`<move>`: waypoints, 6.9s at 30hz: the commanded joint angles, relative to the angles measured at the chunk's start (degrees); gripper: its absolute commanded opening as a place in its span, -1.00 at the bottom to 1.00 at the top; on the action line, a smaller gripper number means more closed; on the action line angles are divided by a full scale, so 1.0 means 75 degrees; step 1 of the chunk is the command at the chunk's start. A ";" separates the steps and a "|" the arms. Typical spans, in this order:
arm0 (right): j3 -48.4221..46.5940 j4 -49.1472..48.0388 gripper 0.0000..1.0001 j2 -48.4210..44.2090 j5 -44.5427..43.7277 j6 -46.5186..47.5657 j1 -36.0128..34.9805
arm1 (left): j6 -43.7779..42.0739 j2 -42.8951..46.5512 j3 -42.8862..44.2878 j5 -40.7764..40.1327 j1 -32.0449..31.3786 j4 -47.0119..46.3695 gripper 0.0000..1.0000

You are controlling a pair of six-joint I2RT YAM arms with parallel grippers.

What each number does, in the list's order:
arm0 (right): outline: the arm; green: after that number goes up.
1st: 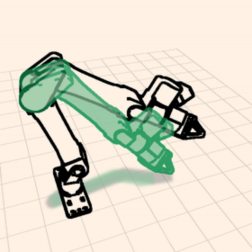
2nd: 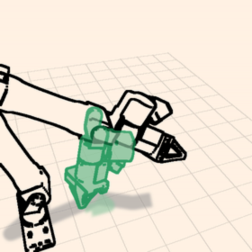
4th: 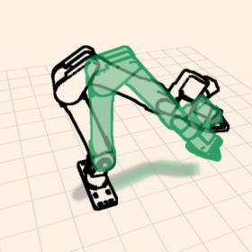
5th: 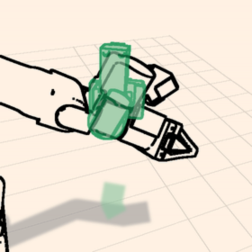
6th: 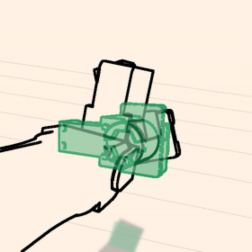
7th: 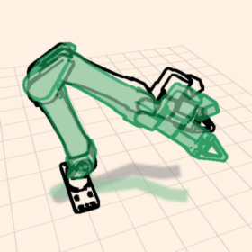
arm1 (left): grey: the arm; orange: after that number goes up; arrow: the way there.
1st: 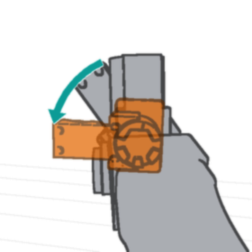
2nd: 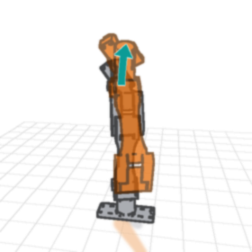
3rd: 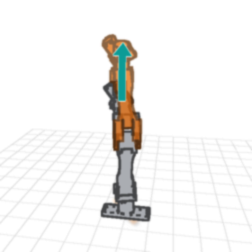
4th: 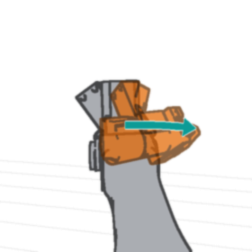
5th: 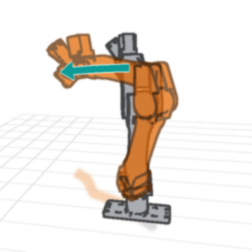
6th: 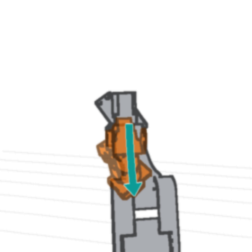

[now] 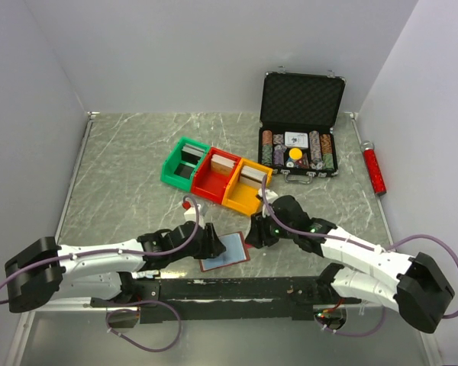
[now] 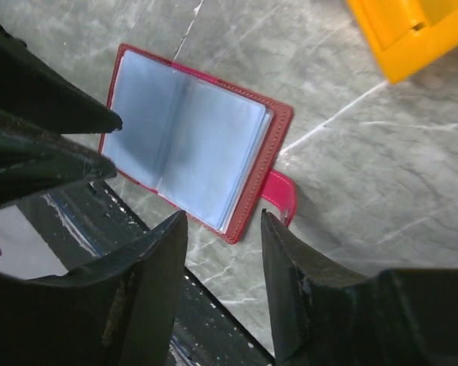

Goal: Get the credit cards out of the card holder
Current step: Remove the credit card from the card holder.

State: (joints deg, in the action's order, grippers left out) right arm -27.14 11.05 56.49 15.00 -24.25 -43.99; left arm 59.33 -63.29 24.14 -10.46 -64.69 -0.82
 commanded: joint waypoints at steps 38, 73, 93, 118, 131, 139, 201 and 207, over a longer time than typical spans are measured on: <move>-0.0483 -0.0747 0.16 0.1609 0.0145 -0.0669 -0.0827 | -0.0903 -0.0364 0.0508 -0.0551 0.1230 0.1012 -0.94; -0.0237 -0.0571 -0.08 0.2394 0.0343 -0.0962 -0.0158 | -0.0727 -0.0093 -0.0195 0.0293 0.0222 -0.0969 0.09; -0.1174 0.0519 -1.00 0.0918 0.0707 -0.0564 -0.0182 | -0.0704 -0.0046 -0.0336 0.0304 0.0211 -0.1121 0.09; -0.1233 0.0601 -1.00 0.0941 0.0824 -0.0458 -0.0182 | -0.1114 -0.0713 0.0050 0.0410 0.0211 -0.1567 0.20; -0.1432 0.0789 -1.00 0.0882 0.0812 -0.0364 -0.0170 | -0.1231 -0.0597 -0.0067 0.0703 0.0211 -0.2129 0.29; -0.1538 0.0859 -1.00 0.0847 0.0824 -0.0353 -0.0170 | -0.1255 -0.0960 -0.0019 0.0691 0.0211 -0.1988 0.04; -0.2148 0.1410 -1.00 0.1046 0.0683 -0.0036 -0.0381 | -0.0809 -0.0093 -0.0758 0.0351 0.0281 -0.2151 0.09; -0.2066 0.1421 -1.00 0.1058 0.0671 -0.0059 -0.0381 | -0.1101 -0.0292 -0.0583 0.0726 0.0281 -0.2515 0.26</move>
State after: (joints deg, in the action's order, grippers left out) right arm -41.30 22.39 64.38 19.59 -24.58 -46.41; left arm 53.23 -64.34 17.15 -7.77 -62.70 -15.18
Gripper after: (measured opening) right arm 0.068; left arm 0.616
